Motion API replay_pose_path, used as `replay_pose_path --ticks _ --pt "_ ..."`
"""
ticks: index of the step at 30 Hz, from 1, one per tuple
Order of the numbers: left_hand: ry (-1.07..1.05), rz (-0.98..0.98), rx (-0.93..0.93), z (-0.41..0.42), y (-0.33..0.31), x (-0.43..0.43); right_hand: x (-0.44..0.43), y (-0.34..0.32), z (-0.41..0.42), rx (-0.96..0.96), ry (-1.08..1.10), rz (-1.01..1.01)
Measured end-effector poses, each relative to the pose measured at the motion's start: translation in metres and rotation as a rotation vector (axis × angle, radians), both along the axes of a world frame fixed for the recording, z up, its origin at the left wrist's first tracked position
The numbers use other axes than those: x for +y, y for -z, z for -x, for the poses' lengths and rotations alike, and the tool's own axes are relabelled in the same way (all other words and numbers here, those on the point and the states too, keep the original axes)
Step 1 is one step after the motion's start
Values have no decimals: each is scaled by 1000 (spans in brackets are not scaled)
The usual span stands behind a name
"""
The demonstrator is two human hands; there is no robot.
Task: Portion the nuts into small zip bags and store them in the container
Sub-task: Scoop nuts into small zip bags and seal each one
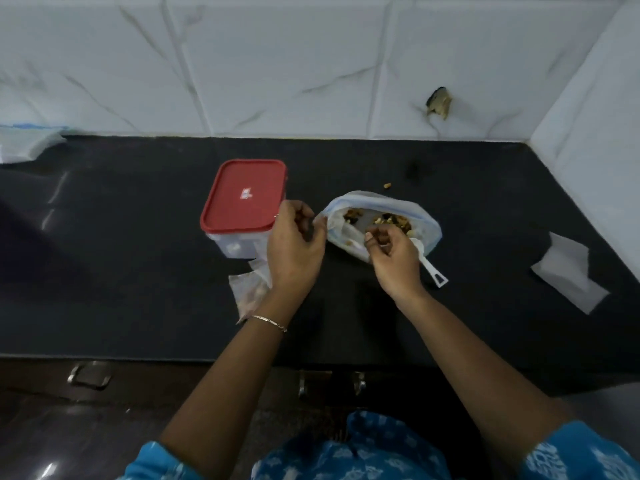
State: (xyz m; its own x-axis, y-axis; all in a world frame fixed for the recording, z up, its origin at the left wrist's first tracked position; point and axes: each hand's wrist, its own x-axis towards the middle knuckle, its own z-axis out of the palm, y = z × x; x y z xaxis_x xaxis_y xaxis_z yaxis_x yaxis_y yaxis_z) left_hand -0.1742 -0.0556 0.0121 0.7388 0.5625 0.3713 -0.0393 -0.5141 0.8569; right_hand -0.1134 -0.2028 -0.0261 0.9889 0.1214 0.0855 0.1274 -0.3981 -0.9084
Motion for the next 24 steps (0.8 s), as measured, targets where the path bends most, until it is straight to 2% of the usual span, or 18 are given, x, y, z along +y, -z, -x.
replay_pose_path --ticks 4,8,14,18,21,24 --pt "284 -33 17 -34 -2 -46 -66 -7 -13 -54 246 12" --pt "508 -10 59 -66 2 -102 -140 -4 -19 -2 436 83" --pt "776 2 198 -99 20 -171 -224 4 -18 -76 644 362" --pt "917 -72 353 -110 26 -203 -263 5 -22 -59 557 660" --pt "983 -100 451 -114 34 -218 -277 11 -28 -90 440 778" --pt "1008 -134 500 -118 42 -228 -280 15 -35 -125 426 874"
